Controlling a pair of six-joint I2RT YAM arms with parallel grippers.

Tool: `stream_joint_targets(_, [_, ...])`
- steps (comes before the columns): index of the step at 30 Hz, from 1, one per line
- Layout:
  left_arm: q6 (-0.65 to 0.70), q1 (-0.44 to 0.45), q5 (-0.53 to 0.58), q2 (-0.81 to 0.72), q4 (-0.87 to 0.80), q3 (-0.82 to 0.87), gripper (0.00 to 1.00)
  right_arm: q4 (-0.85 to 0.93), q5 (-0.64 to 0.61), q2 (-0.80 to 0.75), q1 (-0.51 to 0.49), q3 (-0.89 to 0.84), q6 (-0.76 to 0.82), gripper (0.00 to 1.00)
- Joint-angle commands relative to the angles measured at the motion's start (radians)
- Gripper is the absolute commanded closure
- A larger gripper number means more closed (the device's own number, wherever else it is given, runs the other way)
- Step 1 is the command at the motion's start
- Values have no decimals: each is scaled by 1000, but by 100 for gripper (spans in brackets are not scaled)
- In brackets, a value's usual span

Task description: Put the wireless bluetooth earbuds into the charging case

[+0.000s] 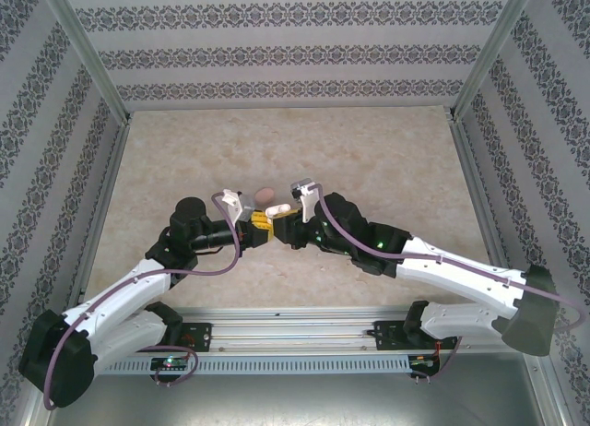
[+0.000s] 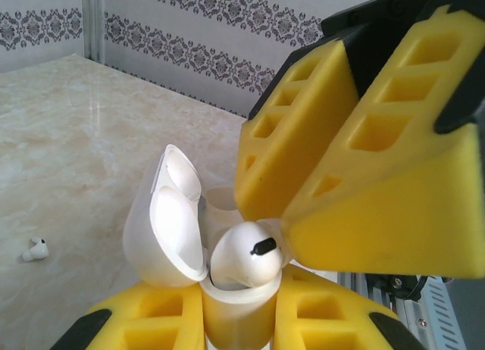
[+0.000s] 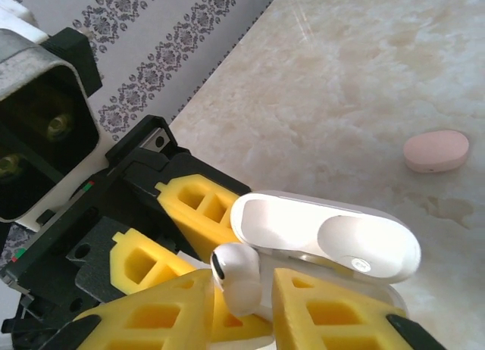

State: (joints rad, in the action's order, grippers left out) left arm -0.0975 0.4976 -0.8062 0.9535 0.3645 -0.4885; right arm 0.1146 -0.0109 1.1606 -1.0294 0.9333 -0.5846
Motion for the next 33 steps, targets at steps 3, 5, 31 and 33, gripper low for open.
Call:
stream_joint_targets(3, [1, 7, -13, -39, 83, -16, 96, 135, -52, 18, 17, 10, 6, 71])
stream_joint_targets(5, [5, 7, -11, -40, 75, -17, 96, 142, -43, 26, 17, 25, 8, 69])
stream_joint_targets(31, [57, 7, -13, -13, 57, 5, 95, 248, -22, 75, -57, 237, -85, 85])
stream_joint_targets(33, [59, 7, -13, -13, 56, 5, 95, 254, -43, 80, -66, 250, -78, 86])
